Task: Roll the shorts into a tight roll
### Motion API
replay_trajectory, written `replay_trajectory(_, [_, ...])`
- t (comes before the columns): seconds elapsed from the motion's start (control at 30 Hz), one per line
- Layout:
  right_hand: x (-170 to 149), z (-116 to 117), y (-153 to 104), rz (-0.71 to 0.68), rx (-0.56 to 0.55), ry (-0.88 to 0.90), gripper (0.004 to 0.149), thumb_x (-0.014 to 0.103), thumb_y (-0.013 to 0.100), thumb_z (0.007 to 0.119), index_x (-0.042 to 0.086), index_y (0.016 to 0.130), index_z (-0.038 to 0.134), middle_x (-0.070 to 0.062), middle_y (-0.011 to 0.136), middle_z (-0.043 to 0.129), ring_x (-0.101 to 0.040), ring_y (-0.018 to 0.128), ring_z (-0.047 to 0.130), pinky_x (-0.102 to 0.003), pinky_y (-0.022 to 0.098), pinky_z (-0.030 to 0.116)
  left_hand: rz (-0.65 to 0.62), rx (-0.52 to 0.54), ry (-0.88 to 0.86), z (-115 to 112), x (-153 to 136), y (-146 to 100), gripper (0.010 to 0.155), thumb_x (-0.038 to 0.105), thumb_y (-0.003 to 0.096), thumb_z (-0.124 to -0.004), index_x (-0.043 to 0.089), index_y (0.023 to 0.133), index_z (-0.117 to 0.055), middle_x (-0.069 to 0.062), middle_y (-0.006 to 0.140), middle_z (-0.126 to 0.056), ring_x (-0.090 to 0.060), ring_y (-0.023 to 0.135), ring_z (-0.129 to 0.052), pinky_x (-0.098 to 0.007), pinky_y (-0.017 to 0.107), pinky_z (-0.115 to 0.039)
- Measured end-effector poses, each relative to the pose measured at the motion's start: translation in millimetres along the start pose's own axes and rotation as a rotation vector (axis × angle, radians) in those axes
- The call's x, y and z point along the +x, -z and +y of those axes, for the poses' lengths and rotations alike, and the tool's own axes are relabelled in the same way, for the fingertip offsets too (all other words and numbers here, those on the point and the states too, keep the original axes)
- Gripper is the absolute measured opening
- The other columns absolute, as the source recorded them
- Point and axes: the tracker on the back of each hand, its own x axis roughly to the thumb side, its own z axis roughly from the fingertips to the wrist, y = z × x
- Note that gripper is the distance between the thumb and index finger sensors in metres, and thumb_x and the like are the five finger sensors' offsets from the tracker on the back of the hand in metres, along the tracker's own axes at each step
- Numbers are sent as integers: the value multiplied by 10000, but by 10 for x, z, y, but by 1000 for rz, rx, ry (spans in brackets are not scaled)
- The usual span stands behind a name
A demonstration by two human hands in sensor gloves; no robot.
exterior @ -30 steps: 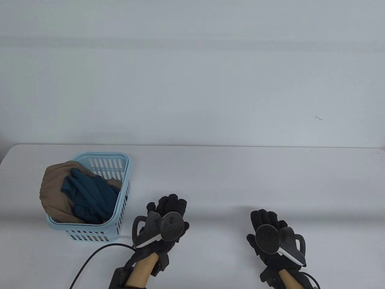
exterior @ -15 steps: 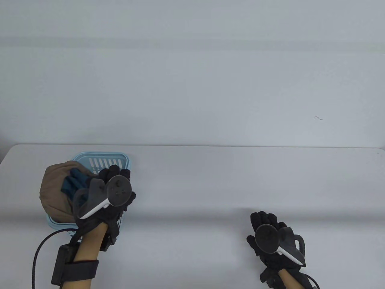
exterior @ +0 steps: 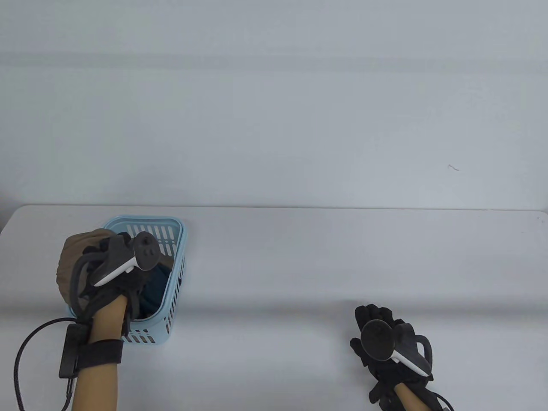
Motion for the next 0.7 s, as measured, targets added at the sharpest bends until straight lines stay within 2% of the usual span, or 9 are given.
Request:
replay_trajectory(0.07, [-1,11,10,3,5,-3,728,375,564,626,60,1118,275,-240,1164,301,-514,1067,322,-734,701,297,3,-55,19,-28,-31,92,879,478,495,-717,144,1127,-205,-208,1200,-211,-523,1117,-283,-777,697,-256])
replay_trajectory(0.27, [-7,27,28,11,22,2,726,374,564,626,59,1117,277,-240,1163,301,-514,1066,324,-733,701,298,17,-194,3,-152,-78,408,944,499,473,-744,153,1119,-149,-196,1202,-189,-511,1126,-278,-772,709,-253])
replay_trajectory(0.33, [-13,23,28,15,24,4,727,375,563,626,58,1117,277,-242,1162,302,-515,1066,324,-734,700,298,45,-273,16,-224,-85,535,982,513,465,-745,151,1109,-98,-222,1191,-155,-531,1119,-273,-773,709,-251])
replay_trajectory(0.43, [-27,28,33,20,34,22,727,375,564,625,58,1118,277,-242,1163,301,-518,1065,324,-733,700,300,96,-436,52,-360,-83,669,1082,546,446,-744,150,1051,60,-280,1129,-6,-543,1098,-193,-778,705,-224])
replay_trajectory(0.5, [-27,38,38,20,43,35,727,374,565,625,56,1118,277,-243,1162,303,-519,1064,326,-733,700,300,106,-469,97,-412,-53,713,1118,555,437,-752,145,1011,115,-285,1118,10,-531,1090,-165,-781,690,-176])
replay_trajectory(0.6, [-14,57,47,14,55,32,725,375,564,625,57,1117,281,-244,1162,305,-521,1062,329,-732,700,302,107,-495,155,-437,16,756,1134,534,447,-771,125,1000,129,-211,1174,-165,-461,1111,-308,-793,669,-135])
replay_trajectory(0.7, [0,71,51,9,64,27,725,374,564,625,55,1117,282,-244,1161,307,-521,1062,331,-732,700,304,102,-495,196,-448,65,772,1065,491,463,-790,89,1057,-2,-135,1137,-465,-376,1064,-537,-792,656,-142])
